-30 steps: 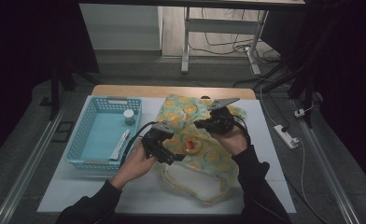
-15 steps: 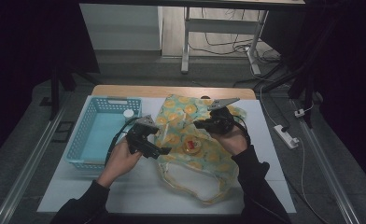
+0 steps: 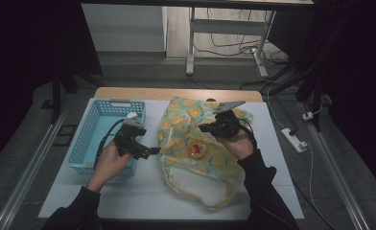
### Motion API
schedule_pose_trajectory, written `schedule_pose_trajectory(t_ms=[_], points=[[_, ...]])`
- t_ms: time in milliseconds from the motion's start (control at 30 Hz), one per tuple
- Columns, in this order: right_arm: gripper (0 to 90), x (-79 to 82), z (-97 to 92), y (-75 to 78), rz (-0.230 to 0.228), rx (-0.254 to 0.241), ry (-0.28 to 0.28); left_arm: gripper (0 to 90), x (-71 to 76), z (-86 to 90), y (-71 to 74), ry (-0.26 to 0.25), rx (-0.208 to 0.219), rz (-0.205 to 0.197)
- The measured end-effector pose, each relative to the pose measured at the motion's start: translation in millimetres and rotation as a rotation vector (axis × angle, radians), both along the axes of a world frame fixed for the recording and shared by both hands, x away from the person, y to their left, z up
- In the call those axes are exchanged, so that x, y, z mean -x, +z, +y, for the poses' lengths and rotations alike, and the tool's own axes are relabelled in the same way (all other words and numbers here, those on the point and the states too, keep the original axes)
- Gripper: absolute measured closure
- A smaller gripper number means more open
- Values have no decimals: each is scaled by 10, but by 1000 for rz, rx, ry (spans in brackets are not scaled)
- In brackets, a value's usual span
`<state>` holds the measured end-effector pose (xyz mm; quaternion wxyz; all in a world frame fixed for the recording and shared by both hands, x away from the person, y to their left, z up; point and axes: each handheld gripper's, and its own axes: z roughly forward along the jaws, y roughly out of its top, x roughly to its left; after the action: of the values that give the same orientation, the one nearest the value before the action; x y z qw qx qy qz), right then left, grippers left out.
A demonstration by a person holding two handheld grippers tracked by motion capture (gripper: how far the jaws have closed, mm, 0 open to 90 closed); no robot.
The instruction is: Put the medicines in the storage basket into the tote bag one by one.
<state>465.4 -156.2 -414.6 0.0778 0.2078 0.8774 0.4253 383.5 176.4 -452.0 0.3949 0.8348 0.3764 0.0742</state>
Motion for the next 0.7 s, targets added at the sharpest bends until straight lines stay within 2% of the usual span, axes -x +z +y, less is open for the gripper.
schedule_pose_trajectory(t_ms=[300, 433, 600, 700], points=[[892, 0, -4, 1, -1, 1, -1, 0, 13, 266, -45, 77, -4, 8], [892, -1, -1, -2, -2, 4, 0, 0, -2, 382, -78, 114, -23, 8], [892, -3, -4, -3, -2, 1, -2, 0, -42, 528, -119, 167, -41, 27], [892, -6, -11, -1, -2, 1, -3, 0, -80, 590, -152, 199, -66, 28]])
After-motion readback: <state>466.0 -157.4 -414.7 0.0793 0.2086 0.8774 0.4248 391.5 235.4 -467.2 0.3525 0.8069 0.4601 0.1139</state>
